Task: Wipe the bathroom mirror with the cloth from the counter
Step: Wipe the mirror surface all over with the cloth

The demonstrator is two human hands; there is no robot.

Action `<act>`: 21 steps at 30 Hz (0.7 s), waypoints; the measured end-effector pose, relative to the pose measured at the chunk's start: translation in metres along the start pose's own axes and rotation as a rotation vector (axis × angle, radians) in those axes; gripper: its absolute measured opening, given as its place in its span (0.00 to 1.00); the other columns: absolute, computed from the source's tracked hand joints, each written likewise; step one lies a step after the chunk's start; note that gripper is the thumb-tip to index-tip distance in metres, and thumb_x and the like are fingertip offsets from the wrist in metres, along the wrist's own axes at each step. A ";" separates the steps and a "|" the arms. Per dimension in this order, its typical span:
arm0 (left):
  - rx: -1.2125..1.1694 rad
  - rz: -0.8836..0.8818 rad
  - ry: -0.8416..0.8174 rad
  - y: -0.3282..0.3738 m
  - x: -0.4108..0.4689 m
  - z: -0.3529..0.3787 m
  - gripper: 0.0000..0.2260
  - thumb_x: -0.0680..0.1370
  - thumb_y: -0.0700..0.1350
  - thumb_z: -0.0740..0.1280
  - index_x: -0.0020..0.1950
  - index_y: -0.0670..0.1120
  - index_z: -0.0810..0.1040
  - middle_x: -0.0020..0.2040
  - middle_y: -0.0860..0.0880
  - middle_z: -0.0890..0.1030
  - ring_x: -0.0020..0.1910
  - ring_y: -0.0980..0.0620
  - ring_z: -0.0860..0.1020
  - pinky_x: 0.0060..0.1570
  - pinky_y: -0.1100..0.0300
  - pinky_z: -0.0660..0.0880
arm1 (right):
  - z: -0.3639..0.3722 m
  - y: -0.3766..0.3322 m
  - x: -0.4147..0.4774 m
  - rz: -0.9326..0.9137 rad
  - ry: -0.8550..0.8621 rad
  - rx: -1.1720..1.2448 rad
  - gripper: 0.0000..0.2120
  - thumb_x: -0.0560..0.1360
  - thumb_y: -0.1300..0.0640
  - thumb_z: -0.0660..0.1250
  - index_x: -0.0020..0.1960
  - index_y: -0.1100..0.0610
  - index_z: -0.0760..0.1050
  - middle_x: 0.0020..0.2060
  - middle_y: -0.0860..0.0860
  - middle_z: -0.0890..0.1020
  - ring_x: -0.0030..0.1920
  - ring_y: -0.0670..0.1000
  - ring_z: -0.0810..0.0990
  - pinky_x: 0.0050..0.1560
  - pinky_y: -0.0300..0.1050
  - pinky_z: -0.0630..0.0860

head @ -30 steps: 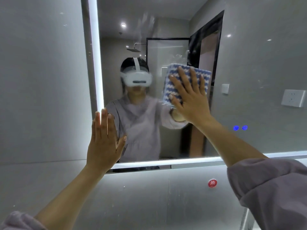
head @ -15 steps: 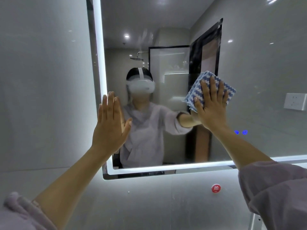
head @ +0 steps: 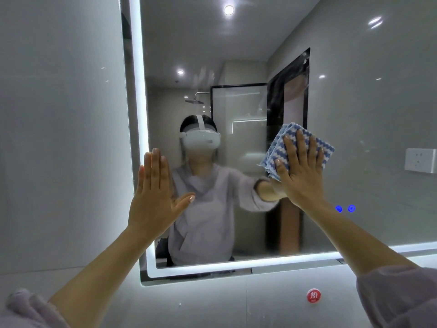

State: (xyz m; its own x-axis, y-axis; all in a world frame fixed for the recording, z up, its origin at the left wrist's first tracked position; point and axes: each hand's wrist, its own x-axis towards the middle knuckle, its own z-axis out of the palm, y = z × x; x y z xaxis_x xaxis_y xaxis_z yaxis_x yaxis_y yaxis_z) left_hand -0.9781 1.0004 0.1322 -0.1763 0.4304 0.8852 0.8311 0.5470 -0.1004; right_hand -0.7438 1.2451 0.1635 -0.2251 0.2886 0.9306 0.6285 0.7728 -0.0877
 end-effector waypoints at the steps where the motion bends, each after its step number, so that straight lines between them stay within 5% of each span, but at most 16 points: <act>1: 0.001 -0.002 0.003 0.001 0.000 0.001 0.48 0.73 0.72 0.50 0.78 0.36 0.47 0.80 0.39 0.46 0.79 0.41 0.45 0.77 0.50 0.43 | 0.000 0.000 0.000 -0.005 0.006 0.002 0.31 0.79 0.35 0.37 0.78 0.47 0.42 0.78 0.52 0.48 0.77 0.56 0.42 0.75 0.57 0.39; 11: 0.002 -0.010 0.031 0.001 0.000 0.011 0.49 0.73 0.74 0.50 0.78 0.37 0.47 0.80 0.40 0.46 0.79 0.41 0.45 0.77 0.48 0.45 | 0.002 -0.026 0.012 0.024 0.048 -0.030 0.35 0.78 0.33 0.39 0.78 0.51 0.44 0.78 0.54 0.48 0.77 0.59 0.43 0.74 0.64 0.44; 21: 0.002 -0.001 0.034 0.000 -0.001 0.014 0.48 0.74 0.73 0.48 0.78 0.36 0.46 0.80 0.39 0.47 0.79 0.41 0.46 0.77 0.47 0.48 | 0.000 -0.104 0.054 -0.244 0.070 -0.142 0.37 0.77 0.31 0.39 0.78 0.52 0.44 0.77 0.56 0.48 0.76 0.59 0.41 0.72 0.59 0.32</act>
State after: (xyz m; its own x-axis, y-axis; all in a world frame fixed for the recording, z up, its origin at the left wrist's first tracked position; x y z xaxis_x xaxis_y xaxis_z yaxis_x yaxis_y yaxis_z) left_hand -0.9852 1.0095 0.1249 -0.1591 0.4047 0.9005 0.8299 0.5489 -0.1001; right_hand -0.8211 1.1806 0.2233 -0.3337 0.0605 0.9408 0.6611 0.7265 0.1878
